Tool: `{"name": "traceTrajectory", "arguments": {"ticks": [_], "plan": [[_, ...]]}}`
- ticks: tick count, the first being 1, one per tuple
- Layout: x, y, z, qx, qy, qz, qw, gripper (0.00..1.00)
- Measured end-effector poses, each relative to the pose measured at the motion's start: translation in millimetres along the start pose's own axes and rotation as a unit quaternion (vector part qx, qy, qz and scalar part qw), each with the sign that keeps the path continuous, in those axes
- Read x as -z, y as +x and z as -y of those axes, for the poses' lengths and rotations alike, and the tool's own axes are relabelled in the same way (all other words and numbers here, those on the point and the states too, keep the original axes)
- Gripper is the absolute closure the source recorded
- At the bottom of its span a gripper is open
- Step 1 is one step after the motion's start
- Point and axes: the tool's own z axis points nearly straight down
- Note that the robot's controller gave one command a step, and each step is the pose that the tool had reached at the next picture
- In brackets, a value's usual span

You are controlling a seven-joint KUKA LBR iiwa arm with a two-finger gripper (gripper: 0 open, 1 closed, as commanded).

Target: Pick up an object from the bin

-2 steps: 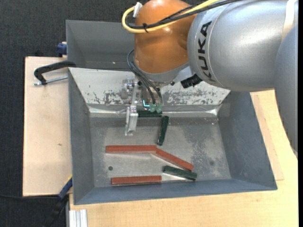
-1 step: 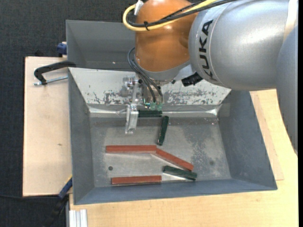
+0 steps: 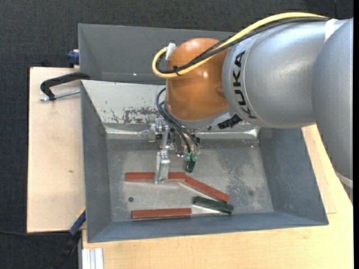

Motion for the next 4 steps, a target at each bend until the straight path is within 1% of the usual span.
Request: {"name": "traceTrajectory", "arguments": {"ticks": [1, 2, 3, 4], "plan": [[-58, -20.1, 0, -0.018, 0.0, 0.0004, 0.9998, 0.0], [-104, -14.4, 17, -0.098, -0.001, 0.0005, 0.9952, 1.0], [-106, -13.7, 18, -0.099, 0.0, -0.0005, 0.9951, 0.0], [-106, -13.6, 18, -0.099, 0.0, -0.0006, 0.9951, 0.0]]}}
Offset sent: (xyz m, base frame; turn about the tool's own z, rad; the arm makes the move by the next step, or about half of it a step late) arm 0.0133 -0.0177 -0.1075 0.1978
